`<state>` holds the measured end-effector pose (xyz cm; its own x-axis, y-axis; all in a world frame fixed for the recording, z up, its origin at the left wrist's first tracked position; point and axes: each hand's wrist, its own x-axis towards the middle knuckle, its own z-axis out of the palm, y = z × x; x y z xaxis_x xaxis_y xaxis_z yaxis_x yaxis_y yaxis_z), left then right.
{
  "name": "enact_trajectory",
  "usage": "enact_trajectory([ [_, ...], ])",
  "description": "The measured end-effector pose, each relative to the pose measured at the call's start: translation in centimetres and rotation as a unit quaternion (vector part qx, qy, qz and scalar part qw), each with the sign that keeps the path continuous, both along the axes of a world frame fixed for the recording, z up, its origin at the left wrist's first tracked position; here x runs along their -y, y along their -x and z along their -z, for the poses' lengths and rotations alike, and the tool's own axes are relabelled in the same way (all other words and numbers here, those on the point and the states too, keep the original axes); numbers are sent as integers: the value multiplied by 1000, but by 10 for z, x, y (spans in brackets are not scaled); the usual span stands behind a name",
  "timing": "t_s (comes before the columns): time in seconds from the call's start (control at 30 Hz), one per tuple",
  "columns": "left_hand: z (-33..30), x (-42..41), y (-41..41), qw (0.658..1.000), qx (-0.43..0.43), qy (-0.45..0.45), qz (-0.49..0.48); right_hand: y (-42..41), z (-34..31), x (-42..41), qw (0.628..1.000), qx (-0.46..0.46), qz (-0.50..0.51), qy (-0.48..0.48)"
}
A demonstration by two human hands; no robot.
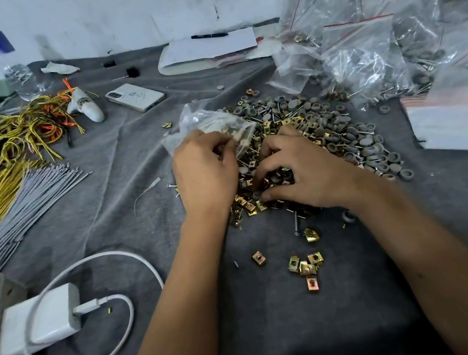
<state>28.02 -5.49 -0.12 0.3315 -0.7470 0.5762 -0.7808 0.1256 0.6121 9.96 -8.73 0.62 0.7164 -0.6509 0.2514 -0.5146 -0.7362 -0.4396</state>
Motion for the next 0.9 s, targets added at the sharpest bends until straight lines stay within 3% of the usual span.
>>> enact_trajectory([
  [0.17,4,1,2,999,-38,-5,34,0,1,2,1000,17,-4,13],
  [0.37,0,-1,9,993,-50,-11,108,-1,-3,4,968,220,62,104],
  [0.47,-2,-1,13,987,-101,-4,122,-2,-2,2,977,193,46,74],
  [0.6,-6,-3,14,979,-173,69,87,0,2,4,980,174,74,61],
  [0.73,-10,-8,15,982,-110,141,53,-2,0,2,973,203,91,55],
  [0.9,-5,-2,8,988,-59,145,-11,3,-6,1,938,308,121,104],
])
